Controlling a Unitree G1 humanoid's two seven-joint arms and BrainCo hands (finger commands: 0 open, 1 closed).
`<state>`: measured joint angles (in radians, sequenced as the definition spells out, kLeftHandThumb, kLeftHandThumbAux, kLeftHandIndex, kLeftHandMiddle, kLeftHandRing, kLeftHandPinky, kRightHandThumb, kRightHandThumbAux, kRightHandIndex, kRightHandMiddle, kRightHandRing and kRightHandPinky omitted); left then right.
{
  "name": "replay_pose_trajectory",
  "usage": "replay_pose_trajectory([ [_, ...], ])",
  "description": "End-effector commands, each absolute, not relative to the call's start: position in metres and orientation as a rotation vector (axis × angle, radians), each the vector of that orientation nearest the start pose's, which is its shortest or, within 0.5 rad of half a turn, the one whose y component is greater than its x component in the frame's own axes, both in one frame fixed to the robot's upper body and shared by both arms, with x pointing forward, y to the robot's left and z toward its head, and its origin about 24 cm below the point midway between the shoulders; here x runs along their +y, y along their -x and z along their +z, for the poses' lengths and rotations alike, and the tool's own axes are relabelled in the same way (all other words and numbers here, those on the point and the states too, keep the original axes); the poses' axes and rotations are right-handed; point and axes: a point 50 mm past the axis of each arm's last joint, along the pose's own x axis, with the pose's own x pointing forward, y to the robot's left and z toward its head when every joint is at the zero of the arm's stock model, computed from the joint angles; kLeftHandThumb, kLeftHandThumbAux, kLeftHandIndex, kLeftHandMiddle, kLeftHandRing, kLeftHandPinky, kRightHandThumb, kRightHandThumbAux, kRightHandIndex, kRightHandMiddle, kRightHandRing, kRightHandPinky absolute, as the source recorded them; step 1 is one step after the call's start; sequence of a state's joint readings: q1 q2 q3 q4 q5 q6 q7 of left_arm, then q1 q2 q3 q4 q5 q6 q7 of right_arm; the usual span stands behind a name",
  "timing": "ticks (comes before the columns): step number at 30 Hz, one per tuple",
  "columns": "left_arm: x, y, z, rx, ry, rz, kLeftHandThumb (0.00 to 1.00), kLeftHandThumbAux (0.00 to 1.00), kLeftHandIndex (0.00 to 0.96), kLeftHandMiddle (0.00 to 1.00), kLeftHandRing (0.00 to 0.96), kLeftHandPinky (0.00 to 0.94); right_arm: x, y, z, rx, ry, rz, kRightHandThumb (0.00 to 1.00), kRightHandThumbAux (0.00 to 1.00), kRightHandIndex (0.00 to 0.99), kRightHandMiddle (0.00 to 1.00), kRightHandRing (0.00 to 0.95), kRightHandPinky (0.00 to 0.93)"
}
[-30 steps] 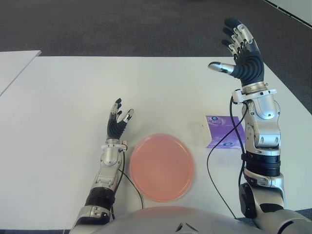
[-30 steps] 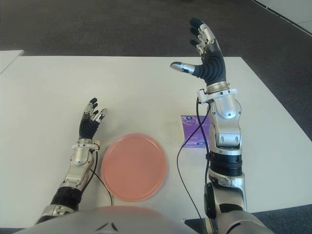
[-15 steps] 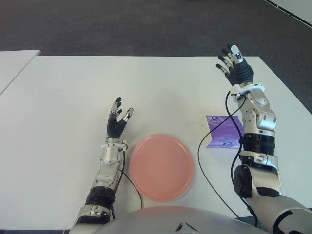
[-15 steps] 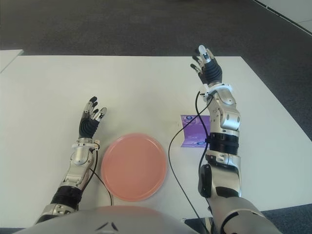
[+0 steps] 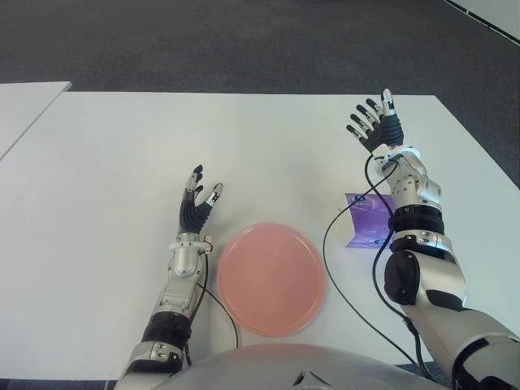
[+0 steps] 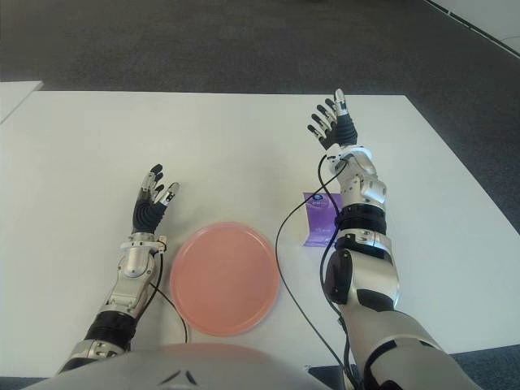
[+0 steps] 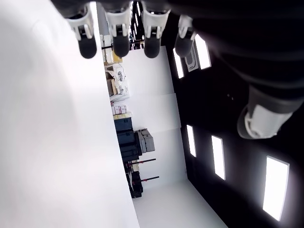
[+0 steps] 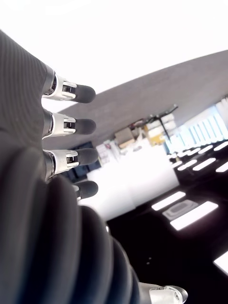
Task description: Put the tissue paper into the plate.
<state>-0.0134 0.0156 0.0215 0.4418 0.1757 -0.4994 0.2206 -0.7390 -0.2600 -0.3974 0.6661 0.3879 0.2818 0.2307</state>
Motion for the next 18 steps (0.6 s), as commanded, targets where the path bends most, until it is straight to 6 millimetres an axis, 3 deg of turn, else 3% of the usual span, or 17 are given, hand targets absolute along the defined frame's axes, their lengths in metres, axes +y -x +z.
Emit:
replay_pose_trajectory([
  [1, 0.161, -0.235, -0.012, -0.069, -0.171, 0.155, 0.004, 0.479, 0.000, 0.000, 0.000, 0.000, -0.236, -0.373, 0.118, 0.038, -0.380, 0.020, 0.316, 0.422, 0.012, 0.045, 0.013, 0.036],
  [10, 0.159, -0.234, -0.012, -0.094, -0.171, 0.148, 0.006, 0.485, 0.000, 0.000, 0.000, 0.000, -0.248, -0.363, 0.127, -0.020, -0.204, 0.067, 0.330, 0.483, 0.042, 0.048, 0.010, 0.018],
  [18, 0.161, -0.233, -0.013, -0.087, -0.173, 0.149, 0.002, 0.473, 0.000, 0.000, 0.000, 0.000, -0.278, -0.331, 0.142, -0.046, 0.094, 0.203, 0.381, 0.554, 0.034, 0.007, 0.000, 0.000],
])
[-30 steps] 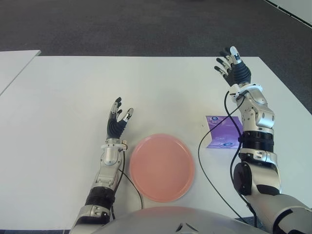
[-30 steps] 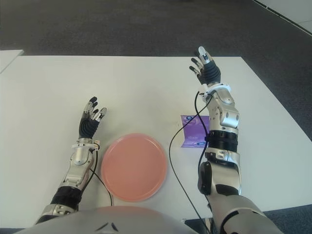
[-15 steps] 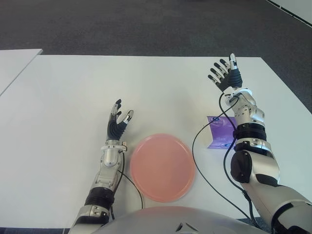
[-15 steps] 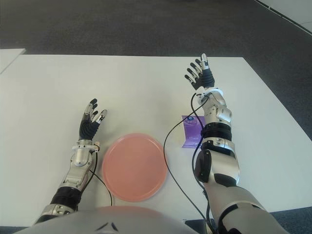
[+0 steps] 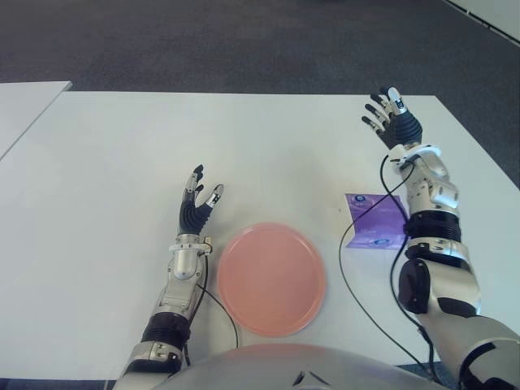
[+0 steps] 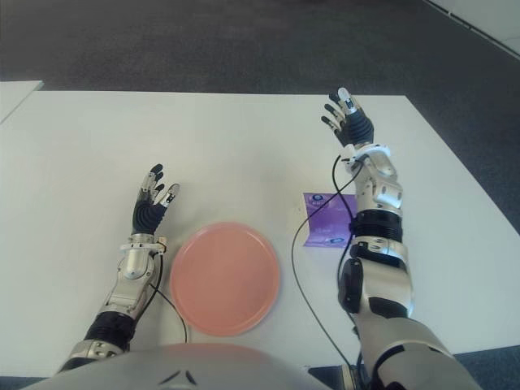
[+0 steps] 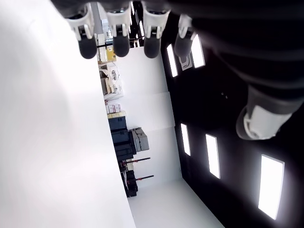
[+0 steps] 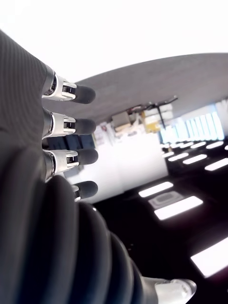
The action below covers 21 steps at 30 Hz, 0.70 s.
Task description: Put the tissue paper into the plate.
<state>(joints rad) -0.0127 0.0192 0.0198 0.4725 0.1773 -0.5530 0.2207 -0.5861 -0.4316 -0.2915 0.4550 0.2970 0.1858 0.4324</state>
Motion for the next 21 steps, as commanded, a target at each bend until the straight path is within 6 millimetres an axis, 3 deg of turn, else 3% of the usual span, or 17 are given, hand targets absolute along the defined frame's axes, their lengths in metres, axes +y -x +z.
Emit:
replay_pose_trajectory([
  [1, 0.161, -0.233, -0.013, -0.086, -0.169, 0.152, 0.001, 0.472, 0.000, 0.000, 0.000, 0.000, -0.281, -0.327, 0.151, -0.049, 0.151, 0.222, 0.391, 0.560, 0.033, 0.004, 0.000, 0.000],
  [8, 0.163, -0.233, -0.015, -0.063, -0.160, 0.168, 0.001, 0.473, 0.000, 0.000, 0.000, 0.000, -0.293, -0.307, 0.202, -0.086, 0.520, 0.323, 0.468, 0.521, 0.027, 0.000, 0.000, 0.000],
  [13, 0.164, -0.232, -0.017, -0.053, -0.155, 0.160, 0.004, 0.488, 0.000, 0.000, 0.000, 0.000, -0.297, -0.312, 0.230, -0.110, 0.665, 0.355, 0.483, 0.424, 0.004, 0.000, 0.000, 0.000],
  [16, 0.164, -0.232, -0.017, -0.054, -0.143, 0.152, 0.003, 0.496, 0.000, 0.000, 0.000, 0.000, -0.298, -0.314, 0.263, -0.128, 0.808, 0.384, 0.482, 0.373, 0.001, 0.000, 0.000, 0.000],
  [21, 0.164, -0.233, -0.018, -0.049, -0.132, 0.146, 0.004, 0.502, 0.000, 0.000, 0.000, 0.000, -0.301, -0.308, 0.268, -0.085, 0.929, 0.424, 0.469, 0.294, 0.000, 0.000, 0.000, 0.000],
])
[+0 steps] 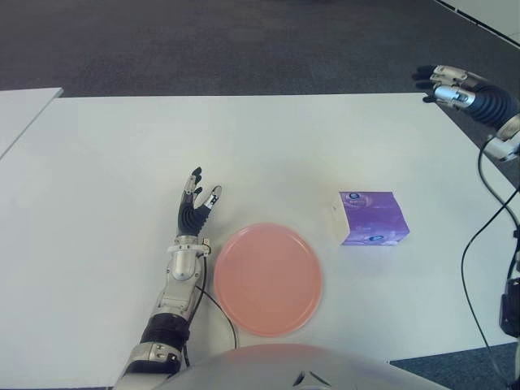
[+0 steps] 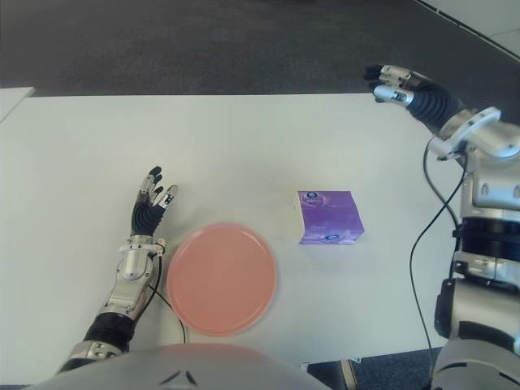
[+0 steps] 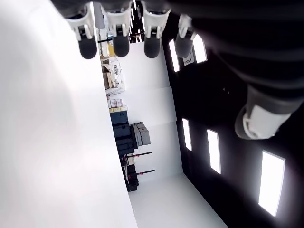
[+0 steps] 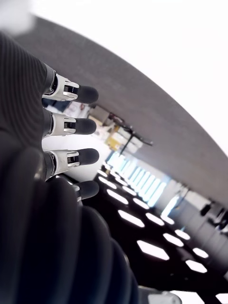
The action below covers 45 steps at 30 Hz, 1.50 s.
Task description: Put the tissue paper into the plate.
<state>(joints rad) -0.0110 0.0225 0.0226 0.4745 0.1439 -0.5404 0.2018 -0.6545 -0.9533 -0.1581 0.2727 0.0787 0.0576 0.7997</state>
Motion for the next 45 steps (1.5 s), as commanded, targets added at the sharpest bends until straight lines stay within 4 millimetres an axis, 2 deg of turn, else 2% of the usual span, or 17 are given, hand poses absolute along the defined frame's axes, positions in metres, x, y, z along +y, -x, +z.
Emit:
replay_pose_trajectory([
  [1, 0.163, -0.233, -0.018, -0.047, -0.128, 0.146, 0.005, 0.503, 0.000, 0.000, 0.000, 0.000, -0.300, -0.306, 0.270, -0.079, 0.958, 0.434, 0.467, 0.281, 0.000, 0.000, 0.000, 0.000],
  [7, 0.164, -0.234, -0.017, -0.057, -0.127, 0.142, 0.015, 0.497, 0.000, 0.000, 0.000, 0.000, -0.290, -0.295, 0.272, -0.090, 1.082, 0.499, 0.473, 0.237, 0.000, 0.000, 0.000, 0.000],
  [18, 0.165, -0.233, -0.016, -0.071, -0.142, 0.124, 0.025, 0.462, 0.000, 0.000, 0.000, 0.000, -0.265, -0.273, 0.281, -0.099, 1.271, 0.637, 0.578, 0.228, 0.000, 0.000, 0.000, 0.000],
  [28, 0.164, -0.233, -0.017, -0.057, -0.128, 0.118, 0.025, 0.489, 0.000, 0.000, 0.000, 0.000, -0.242, -0.259, 0.287, -0.079, 1.504, 0.630, 0.661, 0.214, 0.000, 0.000, 0.000, 0.000],
  [32, 0.163, -0.234, -0.018, -0.043, -0.123, 0.121, 0.024, 0.495, 0.000, 0.000, 0.000, 0.000, -0.242, -0.257, 0.280, -0.057, 1.552, 0.630, 0.742, 0.232, 0.000, 0.000, 0.000, 0.000],
  [34, 0.163, -0.235, -0.018, -0.036, -0.122, 0.123, 0.024, 0.494, 0.000, 0.000, 0.000, 0.000, -0.244, -0.256, 0.269, -0.044, 1.573, 0.634, 0.794, 0.250, 0.000, 0.000, 0.000, 0.000],
  [37, 0.162, -0.235, -0.018, -0.029, -0.121, 0.124, 0.026, 0.491, 0.000, 0.000, 0.000, 0.000, -0.261, -0.248, 0.251, -0.076, 1.602, 0.592, 0.831, 0.275, 0.000, 0.000, 0.000, 0.000],
  [38, 0.162, -0.235, -0.018, -0.028, -0.121, 0.125, 0.026, 0.490, 0.000, 0.000, 0.000, 0.000, -0.267, -0.246, 0.245, -0.085, 1.602, 0.579, 0.830, 0.285, 0.000, 0.000, 0.000, 0.000],
  [40, 0.162, -0.235, -0.018, -0.030, -0.121, 0.126, 0.026, 0.489, 0.000, 0.000, 0.000, 0.000, -0.266, -0.243, 0.234, -0.115, 1.577, 0.580, 0.812, 0.322, 0.000, 0.000, 0.000, 0.000],
  [45, 0.162, -0.235, -0.018, -0.033, -0.118, 0.128, 0.022, 0.490, 0.000, 0.000, 0.000, 0.000, -0.262, -0.230, 0.223, -0.187, 1.485, 0.619, 0.756, 0.388, 0.000, 0.000, 0.000, 0.000],
])
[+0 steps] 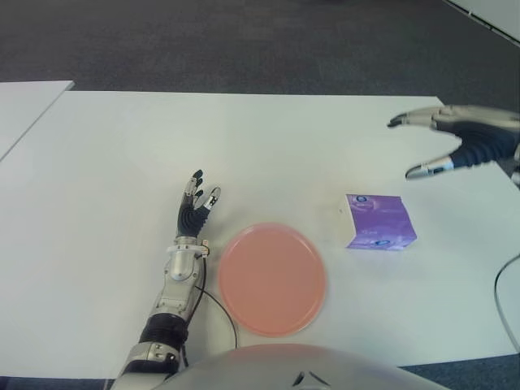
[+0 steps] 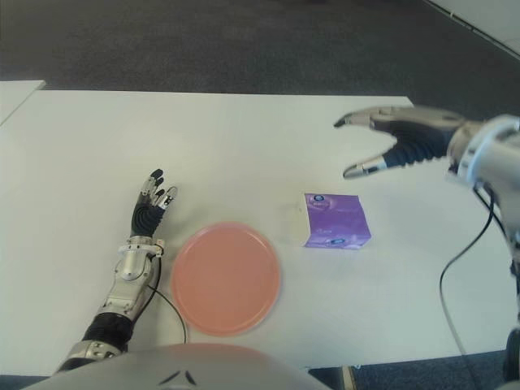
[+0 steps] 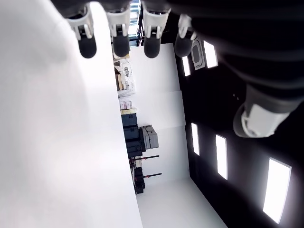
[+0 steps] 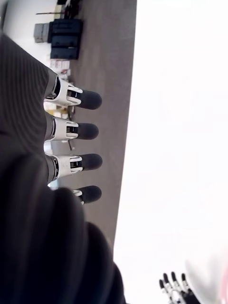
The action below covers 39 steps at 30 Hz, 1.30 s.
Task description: Put the tissue paper into the plate.
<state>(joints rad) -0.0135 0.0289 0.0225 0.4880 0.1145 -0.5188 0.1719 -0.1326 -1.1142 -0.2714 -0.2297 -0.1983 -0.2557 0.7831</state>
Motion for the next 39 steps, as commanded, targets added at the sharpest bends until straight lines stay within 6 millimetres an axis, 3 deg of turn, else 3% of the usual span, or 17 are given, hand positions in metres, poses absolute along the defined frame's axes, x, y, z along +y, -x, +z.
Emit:
replay_pose_trajectory([
  [1, 0.162, -0.235, -0.018, -0.033, -0.118, 0.129, 0.021, 0.492, 0.000, 0.000, 0.000, 0.000, -0.263, -0.230, 0.219, -0.197, 1.464, 0.622, 0.732, 0.410, 0.000, 0.000, 0.000, 0.000],
  [20, 0.164, -0.229, -0.016, -0.075, -0.163, 0.101, 0.012, 0.505, 0.000, 0.000, 0.000, 0.000, -0.264, -0.229, 0.214, -0.216, 1.447, 0.625, 0.687, 0.451, 0.000, 0.000, 0.000, 0.000],
  [21, 0.164, -0.229, -0.016, -0.078, -0.169, 0.099, 0.011, 0.504, 0.000, 0.000, 0.000, 0.000, -0.261, -0.243, 0.181, -0.132, 1.410, 0.640, 0.687, 0.451, 0.000, 0.000, 0.000, 0.000],
  [22, 0.164, -0.229, -0.016, -0.081, -0.172, 0.097, 0.010, 0.504, 0.000, 0.000, 0.000, 0.000, -0.256, -0.252, 0.156, -0.074, 1.393, 0.662, 0.582, 0.351, 0.000, 0.000, 0.000, 0.000],
  [24, 0.164, -0.228, -0.016, -0.083, -0.177, 0.096, 0.008, 0.504, 0.000, 0.000, 0.000, 0.000, -0.247, -0.260, 0.130, -0.023, 1.387, 0.692, 0.489, 0.265, 0.000, 0.000, 0.000, 0.000],
  [28, 0.165, -0.228, -0.016, -0.076, -0.177, 0.103, 0.005, 0.507, 0.000, 0.000, 0.000, 0.000, -0.232, -0.269, 0.138, -0.032, 1.456, 0.746, 0.406, 0.188, 0.000, 0.000, 0.000, 0.000],
  [39, 0.168, -0.229, -0.018, -0.042, -0.136, 0.144, 0.002, 0.519, 0.000, 0.000, 0.000, 0.000, -0.233, -0.279, 0.131, -0.068, 1.474, 0.761, 0.344, 0.148, 0.000, 0.000, 0.000, 0.000],
])
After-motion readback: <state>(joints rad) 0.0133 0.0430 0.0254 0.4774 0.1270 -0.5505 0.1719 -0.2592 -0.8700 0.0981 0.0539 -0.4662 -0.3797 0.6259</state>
